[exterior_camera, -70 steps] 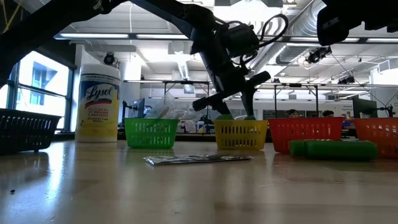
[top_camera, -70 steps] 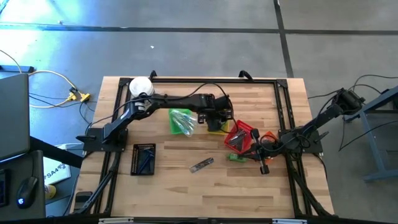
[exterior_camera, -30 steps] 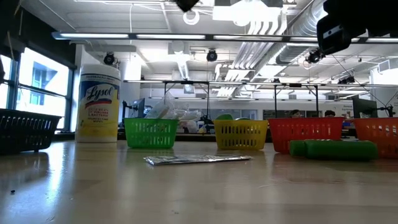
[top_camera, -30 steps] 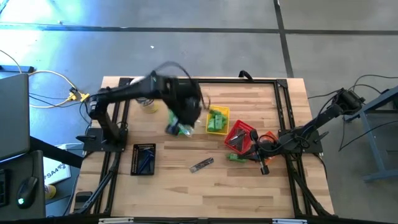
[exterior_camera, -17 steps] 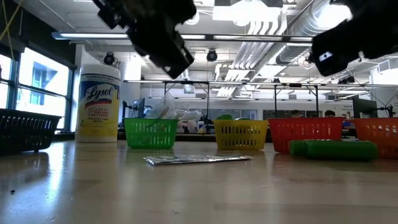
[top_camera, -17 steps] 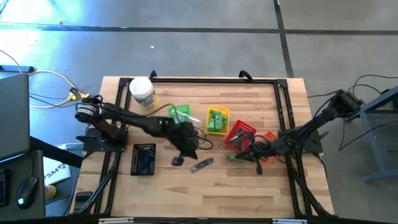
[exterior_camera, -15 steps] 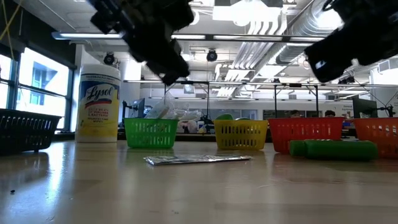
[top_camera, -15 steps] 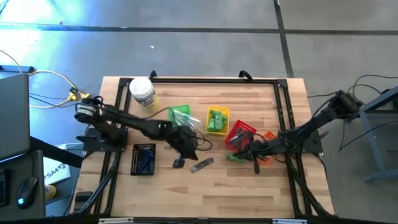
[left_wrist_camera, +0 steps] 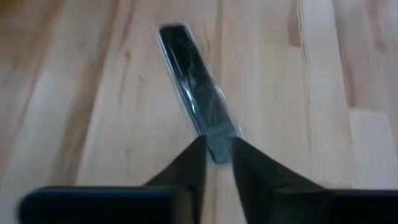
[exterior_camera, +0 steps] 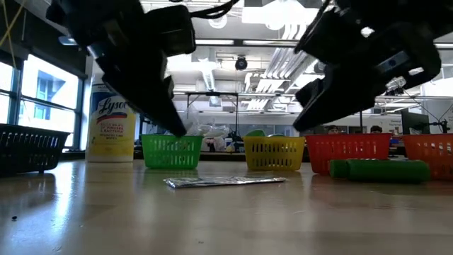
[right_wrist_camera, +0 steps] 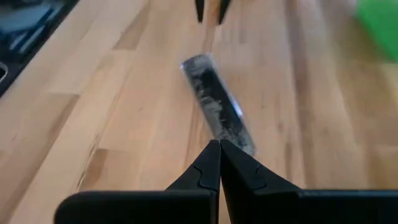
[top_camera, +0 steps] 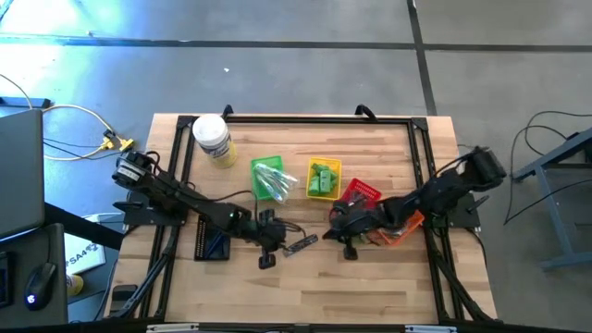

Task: Pick & Place Travel size toiletries
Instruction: Put the black hair comb into the red bin

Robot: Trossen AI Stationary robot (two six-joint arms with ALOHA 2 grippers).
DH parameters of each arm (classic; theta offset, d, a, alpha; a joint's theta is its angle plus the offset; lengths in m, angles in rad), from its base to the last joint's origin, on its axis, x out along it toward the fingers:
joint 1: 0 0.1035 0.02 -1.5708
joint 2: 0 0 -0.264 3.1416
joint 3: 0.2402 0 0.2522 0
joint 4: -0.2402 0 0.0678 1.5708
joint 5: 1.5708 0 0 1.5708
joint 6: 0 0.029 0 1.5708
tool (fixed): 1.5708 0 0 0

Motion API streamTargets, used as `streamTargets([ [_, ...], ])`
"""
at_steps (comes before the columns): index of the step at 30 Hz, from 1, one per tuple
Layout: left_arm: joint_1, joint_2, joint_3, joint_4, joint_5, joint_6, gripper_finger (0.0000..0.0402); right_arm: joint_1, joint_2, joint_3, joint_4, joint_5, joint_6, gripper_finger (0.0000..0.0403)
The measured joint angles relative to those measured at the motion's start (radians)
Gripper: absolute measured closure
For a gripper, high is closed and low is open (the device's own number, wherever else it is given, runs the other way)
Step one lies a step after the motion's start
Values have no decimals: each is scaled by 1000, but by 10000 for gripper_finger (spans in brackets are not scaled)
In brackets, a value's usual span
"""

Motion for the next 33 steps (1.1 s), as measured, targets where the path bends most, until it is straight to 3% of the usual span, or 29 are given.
streamTargets([
  [4, -19, 1, 1, 0, 5, -23, 259, -26, 60, 83, -88, -55, -49, 401],
  [9, -22, 7, 26, 2, 6, -49, 157, -33, 73, 140, -157, 9, -135, 401],
  [13, -21, 37, 30, 3, 8, -30, 108, -48, 73, 142, -164, 7, -194, 401],
  [16, -21, 70, 31, 4, 10, -22, 96, -62, 98, 142, -146, 0, -206, 401],
  [25, -21, 130, 40, 40, 5, -12, 93, -65, 204, 145, -64, 140, -215, 401],
  [33, -23, 130, 47, 41, -3, 34, 93, -72, 288, 175, -53, 26, -254, 401],
])
